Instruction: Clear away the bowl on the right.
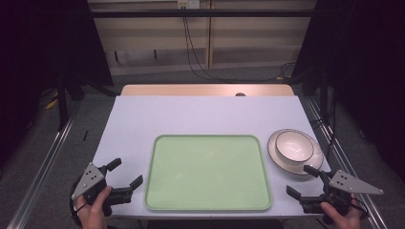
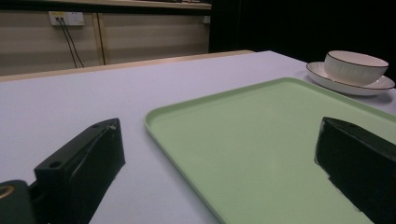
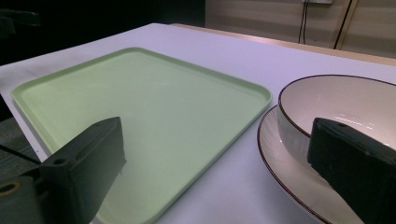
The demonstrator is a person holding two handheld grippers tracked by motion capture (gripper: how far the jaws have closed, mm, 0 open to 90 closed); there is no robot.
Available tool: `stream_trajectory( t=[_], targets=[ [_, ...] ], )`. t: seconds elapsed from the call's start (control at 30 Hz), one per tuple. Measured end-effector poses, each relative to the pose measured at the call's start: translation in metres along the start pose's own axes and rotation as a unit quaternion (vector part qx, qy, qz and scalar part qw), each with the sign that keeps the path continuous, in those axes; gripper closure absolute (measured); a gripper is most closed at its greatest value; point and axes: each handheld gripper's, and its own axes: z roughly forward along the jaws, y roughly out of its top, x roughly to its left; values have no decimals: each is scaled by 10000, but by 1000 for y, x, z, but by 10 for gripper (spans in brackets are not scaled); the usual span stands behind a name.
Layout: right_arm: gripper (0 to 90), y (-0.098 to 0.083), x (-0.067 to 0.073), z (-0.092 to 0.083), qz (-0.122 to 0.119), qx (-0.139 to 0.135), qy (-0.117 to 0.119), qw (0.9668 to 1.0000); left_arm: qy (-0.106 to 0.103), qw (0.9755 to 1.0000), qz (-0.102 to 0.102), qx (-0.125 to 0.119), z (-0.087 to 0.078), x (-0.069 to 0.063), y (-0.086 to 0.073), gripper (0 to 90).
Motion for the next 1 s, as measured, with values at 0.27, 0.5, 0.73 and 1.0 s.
stream_trajectory(
  t=[0.27, 0.5, 0.73, 1.0],
  targets=[
    [63, 1, 0, 1, -114, 13, 15, 9999, -3, 10000, 0, 20, 1, 0, 0, 15],
    [61, 3, -5, -1, -59, -4, 185, 9998, 18, 10000, -16, 20, 0, 0, 0, 15],
    [93, 6, -11, -8, 14, -80, 38, 10000, 3, 10000, -24, 32, 0, 0, -1, 15],
    [103, 15, -12, -5, -98, 85, 5, 9999, 22, 10000, -17, 34, 0, 0, -1, 15]
  ],
)
